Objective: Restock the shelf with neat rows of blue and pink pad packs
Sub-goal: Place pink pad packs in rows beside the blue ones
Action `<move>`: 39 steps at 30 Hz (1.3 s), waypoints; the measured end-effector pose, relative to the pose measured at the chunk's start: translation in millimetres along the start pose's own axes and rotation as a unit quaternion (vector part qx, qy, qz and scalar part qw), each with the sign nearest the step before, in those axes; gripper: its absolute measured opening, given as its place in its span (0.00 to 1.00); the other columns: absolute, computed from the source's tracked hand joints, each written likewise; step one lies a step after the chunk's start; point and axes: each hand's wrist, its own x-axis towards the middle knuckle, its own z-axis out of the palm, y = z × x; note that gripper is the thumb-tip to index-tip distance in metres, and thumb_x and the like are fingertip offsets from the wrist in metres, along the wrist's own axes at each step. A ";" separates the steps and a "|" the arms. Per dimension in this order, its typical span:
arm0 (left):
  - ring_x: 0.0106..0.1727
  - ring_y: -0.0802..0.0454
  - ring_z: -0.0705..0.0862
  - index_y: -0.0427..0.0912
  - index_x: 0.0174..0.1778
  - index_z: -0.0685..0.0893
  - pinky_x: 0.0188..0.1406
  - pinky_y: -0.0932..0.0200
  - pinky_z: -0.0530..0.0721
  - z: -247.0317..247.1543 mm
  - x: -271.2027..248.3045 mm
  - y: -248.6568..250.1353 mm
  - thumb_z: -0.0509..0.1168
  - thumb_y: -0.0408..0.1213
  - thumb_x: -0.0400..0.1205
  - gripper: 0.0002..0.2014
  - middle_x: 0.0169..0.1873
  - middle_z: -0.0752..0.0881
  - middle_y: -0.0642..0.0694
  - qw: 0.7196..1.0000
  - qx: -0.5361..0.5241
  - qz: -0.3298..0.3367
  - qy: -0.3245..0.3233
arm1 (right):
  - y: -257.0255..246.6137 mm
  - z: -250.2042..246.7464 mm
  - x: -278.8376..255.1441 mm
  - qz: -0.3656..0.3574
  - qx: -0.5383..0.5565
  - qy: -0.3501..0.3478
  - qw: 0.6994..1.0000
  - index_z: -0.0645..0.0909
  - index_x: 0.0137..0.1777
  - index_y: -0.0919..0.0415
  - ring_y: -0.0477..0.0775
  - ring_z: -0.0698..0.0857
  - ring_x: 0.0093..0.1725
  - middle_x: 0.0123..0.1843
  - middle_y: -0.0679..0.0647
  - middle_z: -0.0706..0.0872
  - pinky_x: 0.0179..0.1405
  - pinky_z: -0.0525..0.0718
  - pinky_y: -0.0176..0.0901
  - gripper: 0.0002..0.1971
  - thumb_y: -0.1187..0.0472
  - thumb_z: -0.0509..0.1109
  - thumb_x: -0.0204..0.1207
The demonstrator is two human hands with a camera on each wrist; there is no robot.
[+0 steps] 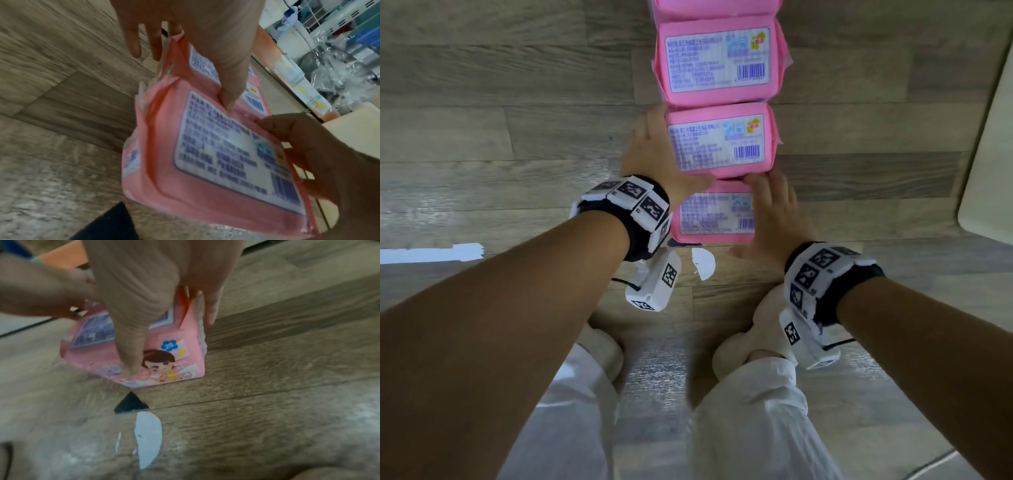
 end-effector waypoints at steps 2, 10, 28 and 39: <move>0.69 0.44 0.70 0.46 0.75 0.59 0.66 0.43 0.75 -2.6 -1.1 -1.2 0.78 0.53 0.62 0.49 0.68 0.69 0.43 0.999 0.051 0.017 -0.007 | -5.1 -0.5 1.6 -0.004 -0.056 -0.013 0.998 0.58 0.74 0.58 0.61 0.69 0.67 0.70 0.59 0.63 0.54 0.81 0.54 0.43 0.56 0.78 0.62; 0.72 0.37 0.64 0.40 0.76 0.55 0.61 0.36 0.71 4.6 12.7 23.9 0.78 0.52 0.62 0.52 0.73 0.61 0.38 0.944 0.324 0.030 -0.061 | -13.9 -16.3 -0.8 -0.004 -0.060 -0.055 0.997 0.60 0.72 0.59 0.63 0.69 0.66 0.68 0.60 0.65 0.54 0.82 0.54 0.35 0.65 0.73 0.67; 0.57 0.39 0.81 0.42 0.65 0.73 0.54 0.55 0.77 -209.6 -211.4 176.5 0.81 0.48 0.60 0.39 0.57 0.78 0.39 0.998 0.030 0.054 -0.009 | -57.6 -259.1 -249.1 0.035 0.058 0.045 0.997 0.65 0.72 0.60 0.67 0.72 0.63 0.64 0.62 0.70 0.56 0.80 0.60 0.40 0.55 0.77 0.60; 0.60 0.44 0.77 0.48 0.68 0.75 0.55 0.64 0.71 -407.6 -369.2 395.5 0.81 0.48 0.59 0.40 0.57 0.78 0.41 0.975 0.047 0.175 0.128 | -105.6 -521.3 -414.6 -0.061 0.123 0.158 0.978 0.64 0.75 0.53 0.57 0.75 0.66 0.66 0.53 0.69 0.64 0.77 0.45 0.44 0.51 0.80 0.59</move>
